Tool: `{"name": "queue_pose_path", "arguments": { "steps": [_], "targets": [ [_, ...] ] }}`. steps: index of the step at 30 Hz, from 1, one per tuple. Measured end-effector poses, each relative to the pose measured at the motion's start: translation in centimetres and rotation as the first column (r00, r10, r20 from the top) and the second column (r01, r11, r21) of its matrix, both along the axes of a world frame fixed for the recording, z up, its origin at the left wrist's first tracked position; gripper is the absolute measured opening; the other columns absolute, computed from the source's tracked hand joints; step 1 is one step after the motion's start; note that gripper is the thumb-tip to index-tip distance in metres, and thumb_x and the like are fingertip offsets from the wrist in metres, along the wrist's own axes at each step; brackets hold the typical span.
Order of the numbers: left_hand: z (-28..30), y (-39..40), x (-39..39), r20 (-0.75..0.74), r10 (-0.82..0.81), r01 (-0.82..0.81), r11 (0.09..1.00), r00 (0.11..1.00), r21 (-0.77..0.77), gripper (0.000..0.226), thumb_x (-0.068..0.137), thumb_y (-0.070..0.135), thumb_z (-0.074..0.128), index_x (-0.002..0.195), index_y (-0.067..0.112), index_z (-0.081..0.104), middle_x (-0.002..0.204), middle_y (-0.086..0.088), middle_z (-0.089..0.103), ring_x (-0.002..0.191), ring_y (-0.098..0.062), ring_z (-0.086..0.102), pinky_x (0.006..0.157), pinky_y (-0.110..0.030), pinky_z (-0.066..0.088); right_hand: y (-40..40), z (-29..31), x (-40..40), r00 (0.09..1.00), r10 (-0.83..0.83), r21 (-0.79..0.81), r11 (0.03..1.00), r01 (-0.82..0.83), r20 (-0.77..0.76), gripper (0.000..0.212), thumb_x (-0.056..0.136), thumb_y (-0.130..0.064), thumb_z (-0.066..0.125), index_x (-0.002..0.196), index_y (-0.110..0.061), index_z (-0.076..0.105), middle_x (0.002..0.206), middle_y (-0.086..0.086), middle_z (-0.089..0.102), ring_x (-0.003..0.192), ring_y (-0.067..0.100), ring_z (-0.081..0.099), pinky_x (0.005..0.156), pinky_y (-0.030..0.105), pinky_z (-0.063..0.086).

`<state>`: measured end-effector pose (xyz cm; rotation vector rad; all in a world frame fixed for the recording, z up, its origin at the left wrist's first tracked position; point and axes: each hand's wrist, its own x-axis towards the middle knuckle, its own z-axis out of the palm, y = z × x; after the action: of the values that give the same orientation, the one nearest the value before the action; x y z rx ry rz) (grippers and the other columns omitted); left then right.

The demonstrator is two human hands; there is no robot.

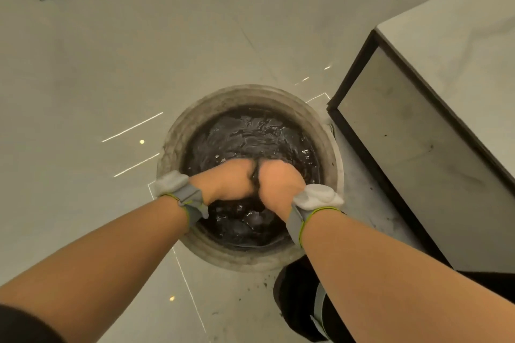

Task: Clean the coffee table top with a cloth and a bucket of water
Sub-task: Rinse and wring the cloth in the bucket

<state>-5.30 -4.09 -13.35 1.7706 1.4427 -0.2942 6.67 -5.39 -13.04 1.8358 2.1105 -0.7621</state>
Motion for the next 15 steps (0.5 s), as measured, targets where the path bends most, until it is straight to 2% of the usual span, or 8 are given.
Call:
{"name": "queue_pose_path", "arguments": {
  "steps": [1,3,6,7,9,11,13,15],
  "targets": [
    [0.2,0.3,-0.2,0.046,0.032,-0.034,0.999,0.998,0.033,0.026,0.084,0.014,0.062,0.109,0.016,0.062,0.106,0.0,0.066,0.101,-0.018,0.062,0.086,-0.026,0.045,0.3,0.0,0.2,0.994,0.024,0.003,1.0,-0.024,-0.102,0.005,0.092,-0.007,0.052,0.089,-0.01,0.054,0.09,0.015,0.063,0.076,0.033,0.059,0.058,0.032,0.04],
    [0.7,0.8,-0.3,0.087,0.089,-0.095,0.994,0.992,0.062,0.026,0.084,0.008,0.057,0.109,0.017,0.059,0.113,-0.004,0.067,0.106,-0.022,0.062,0.09,-0.029,0.047,0.9,0.4,0.5,0.988,0.0,0.003,1.0,0.001,-0.155,0.006,0.093,-0.006,0.05,0.097,-0.008,0.054,0.101,0.017,0.064,0.093,0.037,0.064,0.068,0.035,0.044],
    [0.9,1.1,-0.5,0.014,0.023,-0.024,0.994,1.0,0.11,0.032,0.084,0.005,0.051,0.112,0.015,0.061,0.114,-0.008,0.067,0.105,-0.027,0.062,0.085,-0.031,0.048,1.2,1.9,0.6,0.993,0.022,-0.048,0.998,-0.028,-0.113,0.022,0.095,-0.008,0.053,0.116,-0.007,0.058,0.118,0.013,0.064,0.107,0.033,0.063,0.077,0.033,0.044],
    [0.7,1.1,-0.5,-0.025,-0.036,0.039,0.989,0.999,0.14,0.029,0.083,0.008,0.051,0.109,0.016,0.061,0.112,-0.008,0.068,0.103,-0.028,0.063,0.082,-0.032,0.049,1.0,1.9,0.8,0.995,0.048,-0.042,0.998,-0.051,-0.088,0.018,0.096,-0.009,0.052,0.112,-0.009,0.059,0.118,0.013,0.065,0.107,0.032,0.064,0.078,0.034,0.045],
    [0.7,1.0,-0.5,-0.134,-0.161,0.186,0.962,0.978,0.2,0.022,0.083,0.019,0.053,0.103,0.018,0.061,0.103,-0.008,0.07,0.095,-0.031,0.065,0.073,-0.033,0.049,0.2,2.3,1.3,0.994,0.106,0.059,0.993,-0.105,-0.025,0.007,0.097,-0.01,0.048,0.095,-0.011,0.055,0.108,0.013,0.067,0.099,0.033,0.066,0.071,0.035,0.044],
    [0.8,1.1,-0.5,-0.257,-0.246,0.312,0.915,0.934,0.256,0.023,0.084,0.029,0.054,0.104,0.021,0.062,0.097,-0.004,0.07,0.088,-0.029,0.065,0.064,-0.031,0.043,-0.6,2.4,1.3,0.994,0.111,0.104,0.989,-0.11,-0.011,0.009,0.097,-0.012,0.048,0.088,-0.012,0.05,0.1,0.012,0.067,0.094,0.032,0.066,0.067,0.034,0.043],
    [1.0,1.0,-0.3,-0.322,-0.311,0.408,0.863,0.894,0.299,0.027,0.086,0.031,0.053,0.109,0.023,0.062,0.096,-0.002,0.07,0.082,-0.026,0.064,0.062,-0.03,0.038,-0.8,2.6,1.2,0.997,0.079,0.049,0.996,-0.078,-0.021,0.012,0.094,-0.018,0.05,0.084,-0.012,0.052,0.09,0.011,0.064,0.09,0.032,0.066,0.066,0.033,0.043],
    [1.2,0.6,-0.2,-0.373,-0.372,0.501,0.792,0.85,0.35,0.028,0.09,0.029,0.051,0.116,0.021,0.058,0.094,-0.004,0.069,0.079,-0.028,0.064,0.059,-0.031,0.035,-0.4,2.8,1.4,0.998,0.045,-0.074,0.996,-0.049,-0.047,0.012,0.091,-0.023,0.051,0.086,-0.013,0.057,0.085,0.01,0.06,0.091,0.032,0.066,0.068,0.034,0.045]
  ]
}}
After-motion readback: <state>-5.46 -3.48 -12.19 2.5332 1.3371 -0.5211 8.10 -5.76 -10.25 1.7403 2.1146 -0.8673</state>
